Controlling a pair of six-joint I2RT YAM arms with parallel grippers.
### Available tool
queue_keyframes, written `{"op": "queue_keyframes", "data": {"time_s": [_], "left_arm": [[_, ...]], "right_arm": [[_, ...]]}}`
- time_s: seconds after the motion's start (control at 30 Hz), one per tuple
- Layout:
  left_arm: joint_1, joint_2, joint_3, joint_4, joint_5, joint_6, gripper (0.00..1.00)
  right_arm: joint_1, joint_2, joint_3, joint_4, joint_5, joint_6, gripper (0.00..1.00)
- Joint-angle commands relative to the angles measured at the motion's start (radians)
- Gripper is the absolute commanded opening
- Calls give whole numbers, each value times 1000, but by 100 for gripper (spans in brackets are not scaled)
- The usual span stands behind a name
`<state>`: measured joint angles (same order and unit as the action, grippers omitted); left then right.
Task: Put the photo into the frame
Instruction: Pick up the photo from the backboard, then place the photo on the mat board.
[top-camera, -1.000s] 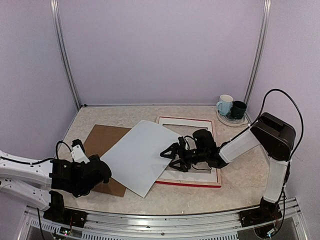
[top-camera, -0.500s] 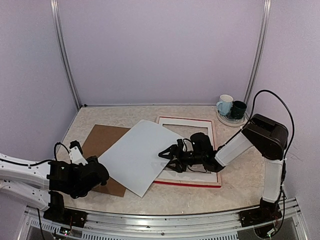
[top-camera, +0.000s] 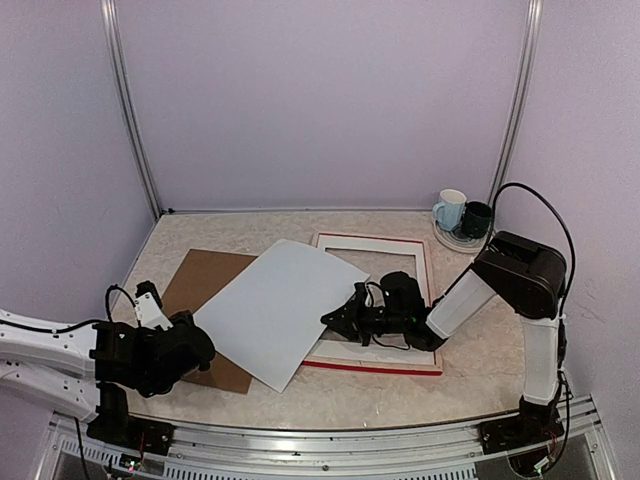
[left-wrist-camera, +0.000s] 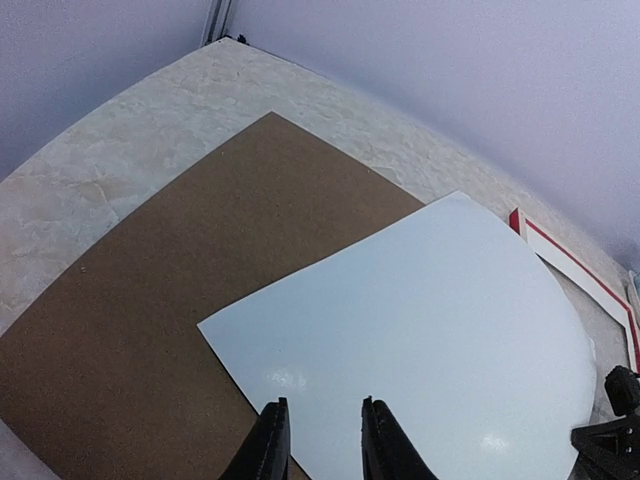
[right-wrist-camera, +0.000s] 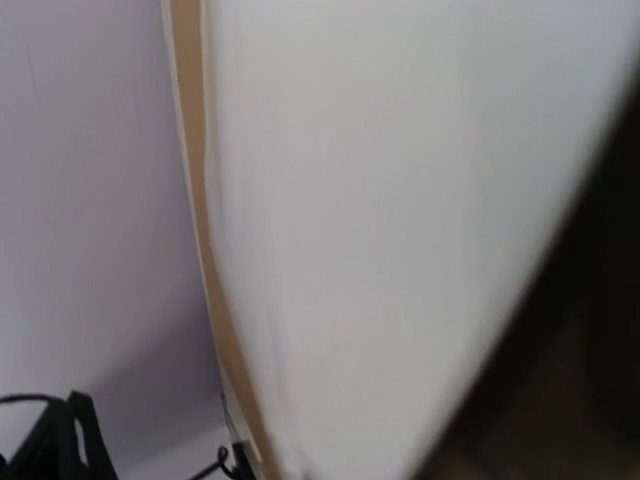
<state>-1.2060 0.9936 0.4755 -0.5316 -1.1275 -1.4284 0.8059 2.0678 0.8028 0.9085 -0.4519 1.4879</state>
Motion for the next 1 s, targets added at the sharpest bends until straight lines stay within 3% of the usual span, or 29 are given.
{"op": "queue_keyframes", "data": {"time_s": [0.0, 0.07, 0.6, 0.97], "left_arm": [[-7, -7, -2, -21, -18, 3, 26], [-7, -7, -2, -22, -18, 3, 26], [-12, -32, 0, -38, -21, 10, 26], [-13, -26, -8, -28, -16, 4, 26]], "right_arm": [[8, -15, -23, 18, 12, -16, 5], [5, -26, -14, -11, -6, -39, 0], [-136, -209, 38, -412, -156, -347, 0], [-280, -222, 131, -750, -325, -648, 0]]}}
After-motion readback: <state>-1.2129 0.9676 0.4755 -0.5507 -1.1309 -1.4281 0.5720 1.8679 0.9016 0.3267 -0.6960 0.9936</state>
